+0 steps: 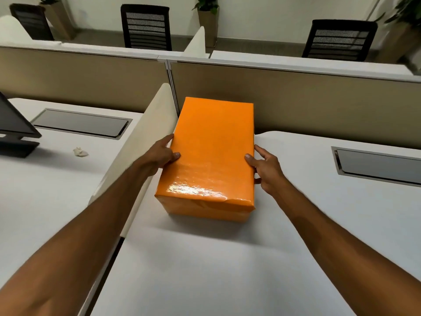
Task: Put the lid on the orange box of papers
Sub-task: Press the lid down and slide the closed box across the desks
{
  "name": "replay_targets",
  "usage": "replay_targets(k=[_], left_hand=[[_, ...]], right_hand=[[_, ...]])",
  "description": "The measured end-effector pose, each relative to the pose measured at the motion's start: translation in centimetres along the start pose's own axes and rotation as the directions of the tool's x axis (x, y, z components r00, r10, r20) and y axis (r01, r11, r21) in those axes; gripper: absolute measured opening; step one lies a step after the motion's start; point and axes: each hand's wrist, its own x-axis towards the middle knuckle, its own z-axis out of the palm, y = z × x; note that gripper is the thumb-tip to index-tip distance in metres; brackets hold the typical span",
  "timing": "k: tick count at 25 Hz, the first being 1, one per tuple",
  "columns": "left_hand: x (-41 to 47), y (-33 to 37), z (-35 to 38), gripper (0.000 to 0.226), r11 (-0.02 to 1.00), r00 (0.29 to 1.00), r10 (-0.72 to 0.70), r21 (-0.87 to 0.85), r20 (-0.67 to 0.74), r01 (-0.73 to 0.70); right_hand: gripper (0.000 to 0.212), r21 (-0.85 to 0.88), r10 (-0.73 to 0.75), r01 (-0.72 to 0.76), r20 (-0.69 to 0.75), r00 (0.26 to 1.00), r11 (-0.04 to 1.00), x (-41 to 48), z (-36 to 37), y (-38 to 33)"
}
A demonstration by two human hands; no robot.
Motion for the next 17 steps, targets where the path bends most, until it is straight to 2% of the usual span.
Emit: replay_targets(k=[8, 17], left_hand=[[4.1, 0.1, -2.2, 0.074, 0.999, 0.999, -0.031, -0.042, -0.008, 0.031], [5.3, 0.2, -2.5, 0.068, 0.999, 0.998, 0.028, -0.024, -0.049, -0.029]], right_hand=[[0.062, -0.064, -0.029, 0.029, -0.001, 1.000, 0.998, 3.3, 2.9, -0.8], [0.064, -0.153, -0.080, 0.076, -0.023, 0.997, 0.985, 4.7, 4.1, -1.3]])
